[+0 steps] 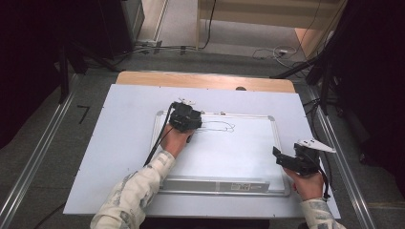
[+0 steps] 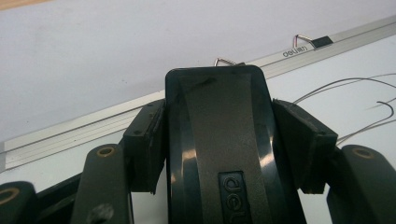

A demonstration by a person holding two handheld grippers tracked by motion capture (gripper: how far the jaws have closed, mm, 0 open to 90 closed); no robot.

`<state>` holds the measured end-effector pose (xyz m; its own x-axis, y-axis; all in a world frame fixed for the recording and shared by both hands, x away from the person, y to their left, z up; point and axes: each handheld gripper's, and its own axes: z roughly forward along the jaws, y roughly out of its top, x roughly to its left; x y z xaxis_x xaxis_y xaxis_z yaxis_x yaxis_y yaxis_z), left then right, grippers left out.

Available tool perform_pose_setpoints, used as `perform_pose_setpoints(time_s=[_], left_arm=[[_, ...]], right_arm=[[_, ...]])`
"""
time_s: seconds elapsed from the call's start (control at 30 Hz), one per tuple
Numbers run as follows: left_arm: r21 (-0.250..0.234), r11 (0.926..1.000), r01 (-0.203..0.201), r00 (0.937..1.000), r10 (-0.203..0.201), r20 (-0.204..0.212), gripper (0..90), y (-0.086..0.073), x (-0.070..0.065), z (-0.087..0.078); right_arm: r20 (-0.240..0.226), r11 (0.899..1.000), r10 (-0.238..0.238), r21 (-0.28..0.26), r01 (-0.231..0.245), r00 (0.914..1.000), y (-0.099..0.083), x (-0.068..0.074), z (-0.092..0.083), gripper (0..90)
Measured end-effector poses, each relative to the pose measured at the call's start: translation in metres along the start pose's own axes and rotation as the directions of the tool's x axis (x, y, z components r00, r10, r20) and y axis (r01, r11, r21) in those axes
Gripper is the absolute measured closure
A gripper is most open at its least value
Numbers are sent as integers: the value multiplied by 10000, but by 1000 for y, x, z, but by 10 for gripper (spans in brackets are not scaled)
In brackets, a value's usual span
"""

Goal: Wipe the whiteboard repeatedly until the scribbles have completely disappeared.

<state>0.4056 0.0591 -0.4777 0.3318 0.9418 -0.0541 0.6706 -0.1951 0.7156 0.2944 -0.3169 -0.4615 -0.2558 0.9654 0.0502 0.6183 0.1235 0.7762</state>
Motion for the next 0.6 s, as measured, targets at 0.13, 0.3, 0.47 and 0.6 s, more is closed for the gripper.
perform_pose_setpoints(time_s=[0.13, 0.3, 0.47, 0.6], left_arm=[[57, 10000, 6, 10000, -6, 30, 394, -1, 1, 2], [195, 9998, 46, 9999, -45, -90, 397, -3, 1, 5], [241, 9997, 2, 9999, 1, -121, 397, -5, 1, 6], [226, 9997, -18, 9998, 22, -184, 396, -5, 0, 4]], right_arm=[[-3, 10000, 4, -2, -4, 10000, 0, 0, 0, 143], [-9, 10000, 22, 5, -22, 10000, 0, 0, 0, 143], [-10, 10000, 18, -4, -18, 10000, 0, 0, 0, 143], [-13, 10000, 18, -7, -18, 10000, 0, 0, 0, 143]])
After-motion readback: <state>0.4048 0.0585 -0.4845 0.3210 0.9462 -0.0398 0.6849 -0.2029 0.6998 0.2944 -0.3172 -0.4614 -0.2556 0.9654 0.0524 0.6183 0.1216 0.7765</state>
